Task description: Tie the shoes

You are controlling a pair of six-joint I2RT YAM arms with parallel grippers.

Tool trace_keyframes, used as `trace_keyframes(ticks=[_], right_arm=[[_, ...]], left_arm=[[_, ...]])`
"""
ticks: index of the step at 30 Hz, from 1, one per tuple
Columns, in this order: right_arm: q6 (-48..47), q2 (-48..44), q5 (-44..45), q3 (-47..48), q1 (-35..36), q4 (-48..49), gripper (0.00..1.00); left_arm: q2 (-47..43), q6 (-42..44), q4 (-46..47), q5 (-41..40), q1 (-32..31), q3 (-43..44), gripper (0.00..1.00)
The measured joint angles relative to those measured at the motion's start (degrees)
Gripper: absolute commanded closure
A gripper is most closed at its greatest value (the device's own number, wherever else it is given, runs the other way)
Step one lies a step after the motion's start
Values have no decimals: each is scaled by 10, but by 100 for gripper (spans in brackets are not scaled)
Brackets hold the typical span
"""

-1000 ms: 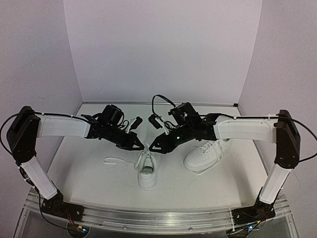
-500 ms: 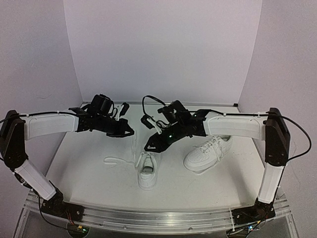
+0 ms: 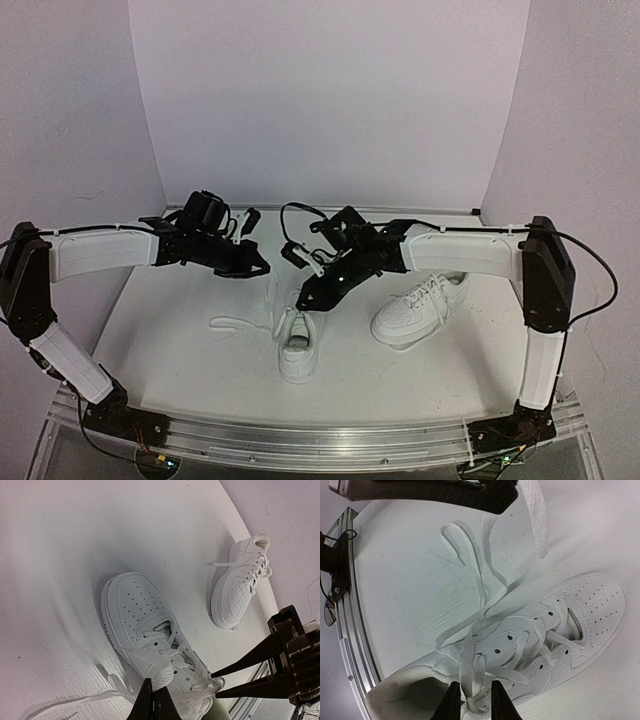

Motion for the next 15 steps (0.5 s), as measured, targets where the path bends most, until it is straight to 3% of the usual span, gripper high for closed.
trace_keyframes(ticks=[4,15], right_arm=[[-5,0,-2,0,0,-5,100],[-11,-22,-1,-25,0,8,100]], left_arm=[[3,1,0,6,0,0,100],[23,39,5,82,0,7,100]])
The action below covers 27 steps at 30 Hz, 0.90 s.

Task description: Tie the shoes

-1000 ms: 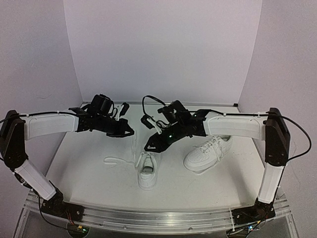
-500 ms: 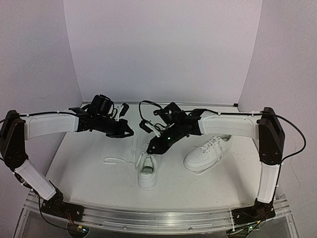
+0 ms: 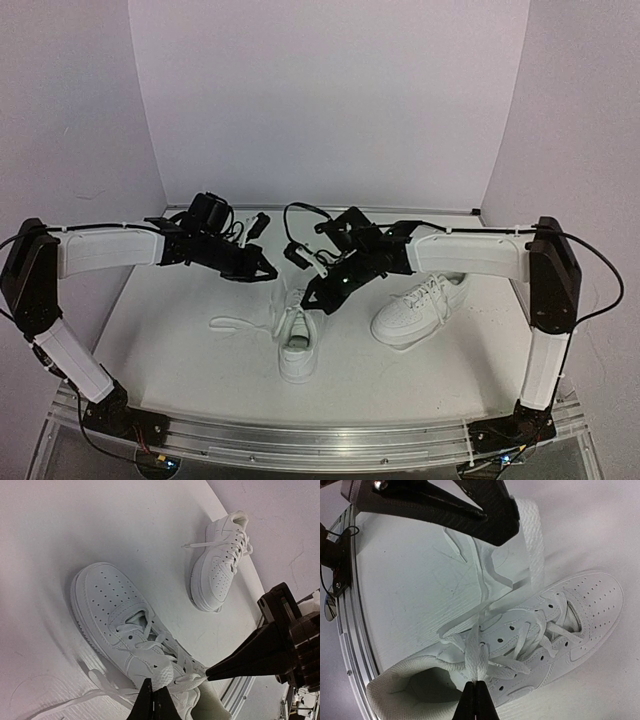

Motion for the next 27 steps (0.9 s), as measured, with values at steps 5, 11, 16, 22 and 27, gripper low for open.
trace_keyframes(ticks=[5,11,16,22,27], right_arm=[[1,-27,4,-26,0,14,100],[8,-37,3,-51,0,41,100],[11,-44,4,-67,0,63,100],[25,-53,4,-88,0,90,100],[38,-63,9,-108,0,113,100]], left_arm=[[31,22,8,52,0,7,100],[73,43,11,93,-3,11,100],[85,63,11,110,-16,13,100],[106,85,16,143,-29,20,98],[116,109,16,167,-32,23,99]])
